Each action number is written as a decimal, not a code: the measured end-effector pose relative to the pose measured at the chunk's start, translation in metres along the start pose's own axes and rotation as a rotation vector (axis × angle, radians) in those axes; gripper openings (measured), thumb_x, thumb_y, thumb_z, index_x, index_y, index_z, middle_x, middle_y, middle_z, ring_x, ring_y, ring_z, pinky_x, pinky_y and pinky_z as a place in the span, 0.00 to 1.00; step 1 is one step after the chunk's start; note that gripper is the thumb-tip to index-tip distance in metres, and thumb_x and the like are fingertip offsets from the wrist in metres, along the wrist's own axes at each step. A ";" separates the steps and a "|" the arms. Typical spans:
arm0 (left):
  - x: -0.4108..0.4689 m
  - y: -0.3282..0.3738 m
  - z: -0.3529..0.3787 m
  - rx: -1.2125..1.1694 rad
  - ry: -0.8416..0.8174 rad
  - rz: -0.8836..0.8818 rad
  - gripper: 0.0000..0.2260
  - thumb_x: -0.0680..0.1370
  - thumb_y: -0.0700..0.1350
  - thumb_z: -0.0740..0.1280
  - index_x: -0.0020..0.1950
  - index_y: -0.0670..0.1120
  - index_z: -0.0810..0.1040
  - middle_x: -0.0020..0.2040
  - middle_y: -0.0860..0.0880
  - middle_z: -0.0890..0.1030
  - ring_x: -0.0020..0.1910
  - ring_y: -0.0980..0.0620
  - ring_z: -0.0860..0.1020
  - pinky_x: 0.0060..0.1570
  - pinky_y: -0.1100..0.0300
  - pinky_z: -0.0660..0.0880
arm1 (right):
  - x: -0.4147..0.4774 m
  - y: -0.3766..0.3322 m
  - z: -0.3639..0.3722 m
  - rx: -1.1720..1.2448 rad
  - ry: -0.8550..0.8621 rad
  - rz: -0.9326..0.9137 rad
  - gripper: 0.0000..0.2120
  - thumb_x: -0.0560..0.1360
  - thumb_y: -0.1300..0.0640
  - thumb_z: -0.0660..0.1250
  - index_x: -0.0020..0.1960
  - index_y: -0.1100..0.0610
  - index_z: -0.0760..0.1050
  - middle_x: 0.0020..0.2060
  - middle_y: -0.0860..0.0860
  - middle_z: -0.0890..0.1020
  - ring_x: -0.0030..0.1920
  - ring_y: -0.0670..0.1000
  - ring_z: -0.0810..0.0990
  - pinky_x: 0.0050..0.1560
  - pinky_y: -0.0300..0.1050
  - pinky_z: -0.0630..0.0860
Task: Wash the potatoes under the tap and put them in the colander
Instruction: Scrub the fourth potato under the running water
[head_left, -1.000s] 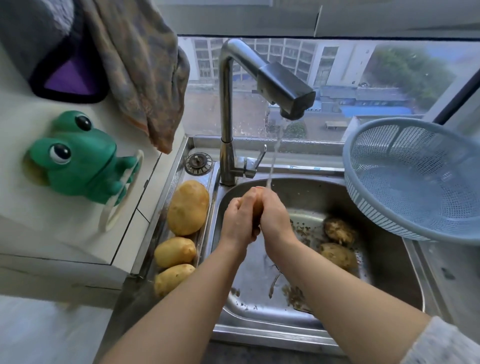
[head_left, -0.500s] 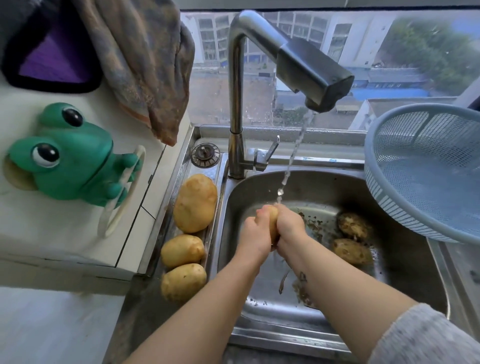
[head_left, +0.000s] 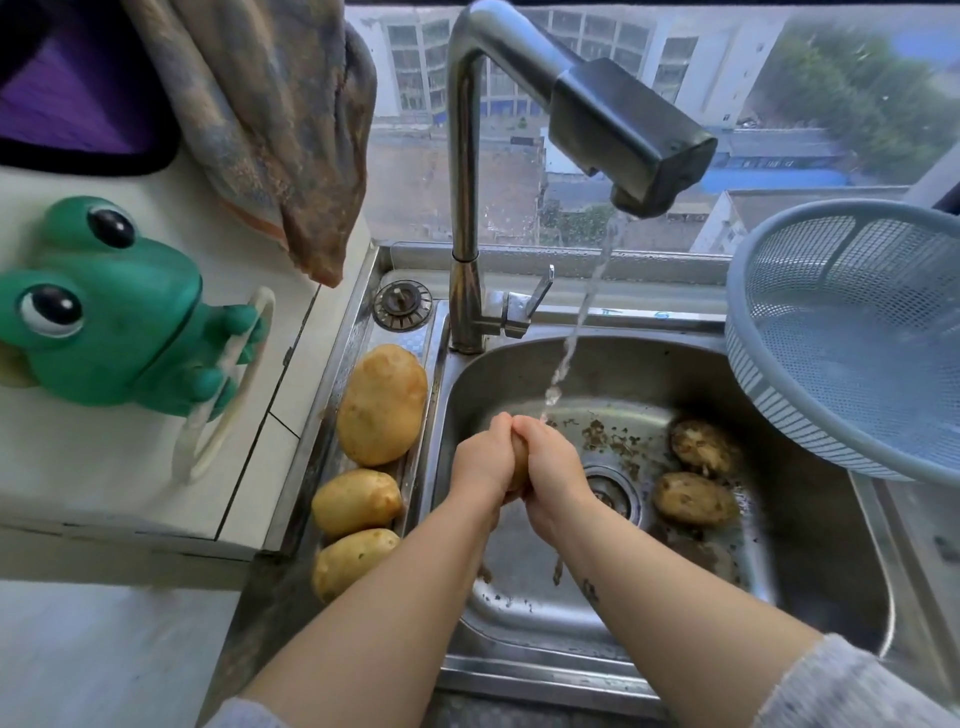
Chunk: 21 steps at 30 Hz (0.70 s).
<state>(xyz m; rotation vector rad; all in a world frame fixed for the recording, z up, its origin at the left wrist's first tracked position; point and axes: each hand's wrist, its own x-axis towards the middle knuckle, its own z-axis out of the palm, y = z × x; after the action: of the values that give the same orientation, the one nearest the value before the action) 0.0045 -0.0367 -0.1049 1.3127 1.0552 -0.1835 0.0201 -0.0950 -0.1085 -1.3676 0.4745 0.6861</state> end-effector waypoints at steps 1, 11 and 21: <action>-0.002 -0.001 0.000 0.079 0.018 0.055 0.16 0.81 0.53 0.57 0.41 0.46 0.78 0.45 0.43 0.80 0.48 0.44 0.79 0.54 0.48 0.79 | -0.002 -0.002 0.001 0.026 0.032 0.029 0.09 0.79 0.56 0.61 0.43 0.59 0.75 0.37 0.56 0.78 0.39 0.54 0.77 0.35 0.45 0.73; -0.009 -0.026 0.001 0.057 -0.152 0.372 0.12 0.80 0.51 0.65 0.61 0.52 0.69 0.56 0.52 0.77 0.58 0.52 0.77 0.62 0.53 0.74 | 0.005 -0.018 -0.003 0.324 0.180 0.231 0.16 0.82 0.50 0.58 0.48 0.59 0.80 0.44 0.59 0.80 0.44 0.58 0.79 0.46 0.54 0.77; 0.001 0.005 -0.005 -0.209 -0.165 -0.172 0.17 0.82 0.54 0.58 0.55 0.42 0.77 0.51 0.40 0.80 0.48 0.45 0.79 0.37 0.56 0.77 | -0.015 0.002 -0.020 -0.259 -0.190 -0.234 0.23 0.81 0.56 0.61 0.73 0.50 0.58 0.58 0.52 0.72 0.59 0.51 0.74 0.61 0.45 0.72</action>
<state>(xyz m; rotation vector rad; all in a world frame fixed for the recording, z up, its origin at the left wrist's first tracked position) 0.0054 -0.0307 -0.1015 1.0021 1.0168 -0.2974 0.0096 -0.1167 -0.1027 -1.5531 0.0721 0.6920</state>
